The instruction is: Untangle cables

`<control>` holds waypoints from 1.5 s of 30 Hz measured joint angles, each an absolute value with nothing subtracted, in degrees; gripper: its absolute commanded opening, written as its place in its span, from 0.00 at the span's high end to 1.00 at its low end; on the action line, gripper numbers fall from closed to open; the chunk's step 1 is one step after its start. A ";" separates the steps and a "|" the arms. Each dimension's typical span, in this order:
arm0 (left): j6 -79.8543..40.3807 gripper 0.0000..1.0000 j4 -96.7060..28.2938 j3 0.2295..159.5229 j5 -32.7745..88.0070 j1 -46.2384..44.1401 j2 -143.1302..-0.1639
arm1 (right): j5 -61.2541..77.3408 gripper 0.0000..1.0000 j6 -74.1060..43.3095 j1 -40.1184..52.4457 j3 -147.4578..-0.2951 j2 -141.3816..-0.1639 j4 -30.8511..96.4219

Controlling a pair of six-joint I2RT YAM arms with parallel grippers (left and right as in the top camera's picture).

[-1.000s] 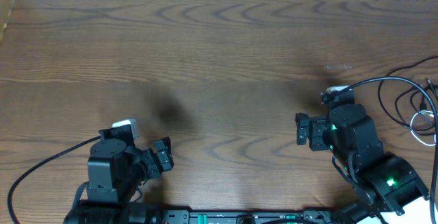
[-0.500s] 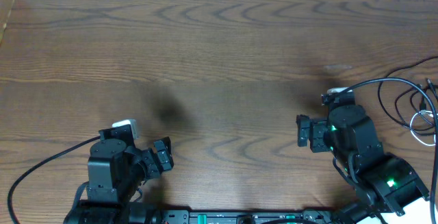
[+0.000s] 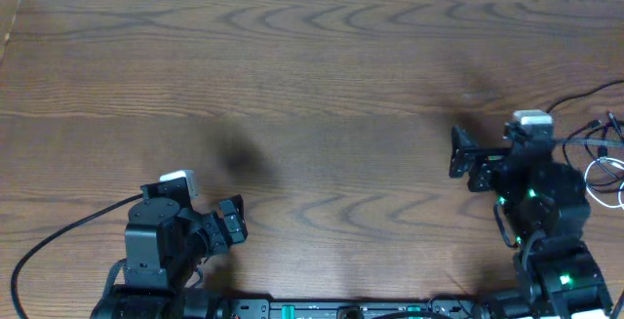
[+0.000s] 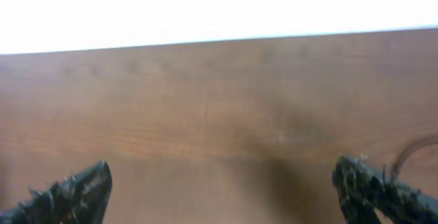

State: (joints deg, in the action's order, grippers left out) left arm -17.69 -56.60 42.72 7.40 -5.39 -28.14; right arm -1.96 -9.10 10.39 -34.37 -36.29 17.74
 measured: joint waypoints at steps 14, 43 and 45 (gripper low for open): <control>-17.69 0.01 -56.62 42.72 7.40 -5.39 -28.12 | 0.47 0.01 -6.31 7.51 -14.85 -16.75 -6.28; -17.69 0.01 -56.60 42.72 7.40 -5.39 -28.12 | 0.36 0.01 4.49 6.66 -0.38 -0.64 -2.44; -17.69 0.01 -56.58 42.70 7.40 -5.39 -28.12 | 0.32 0.01 4.45 6.66 -0.38 -0.67 1.56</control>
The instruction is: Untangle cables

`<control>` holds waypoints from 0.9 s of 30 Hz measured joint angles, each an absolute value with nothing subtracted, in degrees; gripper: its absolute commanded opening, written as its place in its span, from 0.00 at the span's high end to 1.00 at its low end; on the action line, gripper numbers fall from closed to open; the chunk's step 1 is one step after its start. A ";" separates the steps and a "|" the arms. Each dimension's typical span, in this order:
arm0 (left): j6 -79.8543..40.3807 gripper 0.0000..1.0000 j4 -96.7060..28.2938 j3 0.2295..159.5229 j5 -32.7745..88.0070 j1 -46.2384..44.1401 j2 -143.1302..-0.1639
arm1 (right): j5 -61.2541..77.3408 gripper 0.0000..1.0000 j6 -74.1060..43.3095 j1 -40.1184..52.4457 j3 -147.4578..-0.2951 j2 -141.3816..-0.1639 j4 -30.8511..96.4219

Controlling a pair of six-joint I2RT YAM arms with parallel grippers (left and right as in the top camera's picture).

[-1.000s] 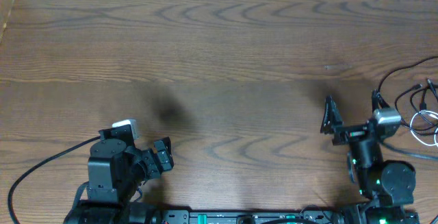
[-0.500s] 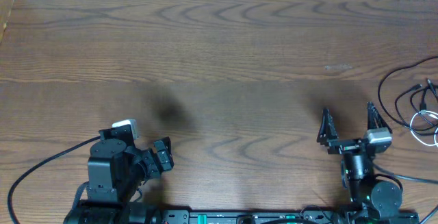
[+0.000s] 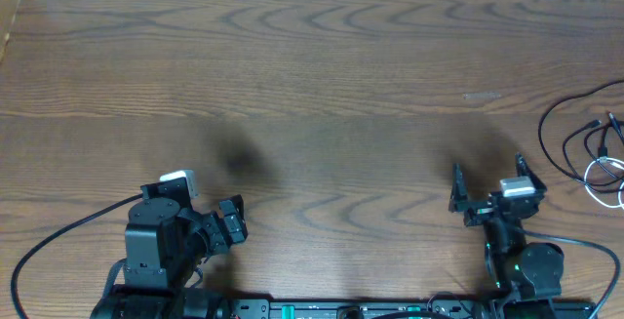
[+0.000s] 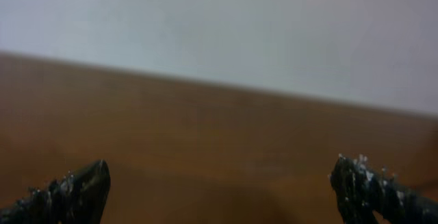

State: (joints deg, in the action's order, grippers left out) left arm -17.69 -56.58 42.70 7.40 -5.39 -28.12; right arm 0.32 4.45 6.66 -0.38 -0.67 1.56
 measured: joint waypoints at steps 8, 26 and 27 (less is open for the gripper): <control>-17.69 0.01 -56.60 42.68 7.40 -5.39 -28.12 | 0.14 0.01 2.07 6.66 -0.38 -0.69 4.05; -17.69 0.01 -56.60 42.68 7.40 -5.39 -28.12 | -3.62 0.01 -7.88 6.66 -0.38 -0.69 3.81; -17.69 0.01 -56.60 42.68 7.40 -5.39 -28.12 | -3.57 0.01 -7.81 6.66 -0.38 -0.69 3.81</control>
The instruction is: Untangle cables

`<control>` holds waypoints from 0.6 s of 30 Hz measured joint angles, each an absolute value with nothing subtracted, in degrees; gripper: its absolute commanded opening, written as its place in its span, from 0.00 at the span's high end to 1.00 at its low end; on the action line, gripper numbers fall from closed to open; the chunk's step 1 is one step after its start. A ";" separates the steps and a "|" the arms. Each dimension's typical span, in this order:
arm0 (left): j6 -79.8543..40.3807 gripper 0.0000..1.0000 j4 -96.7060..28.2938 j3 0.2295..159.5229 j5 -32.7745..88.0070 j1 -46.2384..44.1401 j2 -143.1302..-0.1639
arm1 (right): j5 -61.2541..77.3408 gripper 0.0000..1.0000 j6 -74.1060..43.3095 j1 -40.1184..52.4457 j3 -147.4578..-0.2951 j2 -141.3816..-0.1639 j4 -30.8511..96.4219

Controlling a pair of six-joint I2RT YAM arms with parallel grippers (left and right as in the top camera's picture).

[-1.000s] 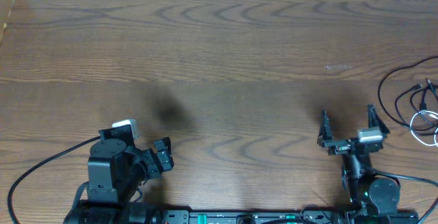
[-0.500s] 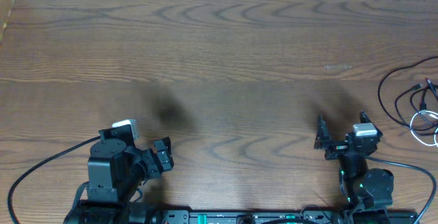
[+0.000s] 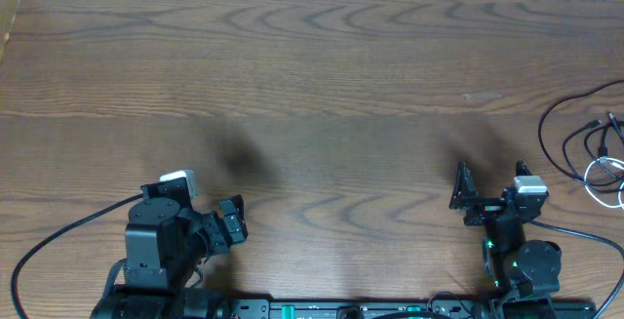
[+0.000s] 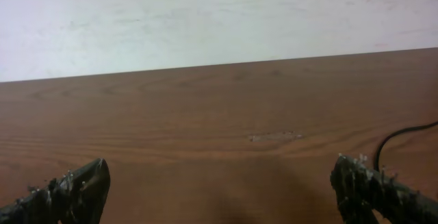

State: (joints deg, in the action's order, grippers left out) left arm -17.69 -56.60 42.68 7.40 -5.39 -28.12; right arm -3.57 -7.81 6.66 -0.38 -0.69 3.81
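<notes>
A tangle of black and white cables [image 3: 597,148] lies at the table's right edge, partly cut off by the frame. One black cable loop [image 4: 402,139] shows at the right of the right wrist view. My right gripper [image 3: 487,187] sits open near the front edge, left of the cables, nothing between its fingers [image 4: 75,190]. My left gripper [image 3: 234,219] rests near the front left of the table, far from the cables; whether it is open or shut does not show.
The brown wooden table [image 3: 312,85] stretches across the view, with a white wall [image 4: 205,18] behind its far edge. A black cable [image 3: 58,236] from the left arm curves over the front left corner. A faint pale scuff [image 3: 481,96] marks the wood.
My right gripper has shifted slightly right near the front edge, and its view has settled level on the table. The cables and left arm have not moved.
My right arm was extended, its open gripper beside the cables at the right. It then stood drawn back near the front edge, still open, and stays there now. The cables lie as before.
</notes>
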 measured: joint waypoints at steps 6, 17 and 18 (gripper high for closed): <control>-17.69 0.01 -56.60 42.68 7.40 -5.39 -28.12 | -2.70 0.01 -5.78 6.66 -0.38 -0.69 3.90; -17.69 0.01 -56.60 42.68 7.40 -5.39 -28.12 | -2.20 0.01 -5.10 6.66 -0.38 -0.69 3.97; -17.69 0.01 -56.60 42.68 7.40 -5.39 -28.12 | -2.17 0.01 -4.99 6.66 -0.38 -0.69 3.97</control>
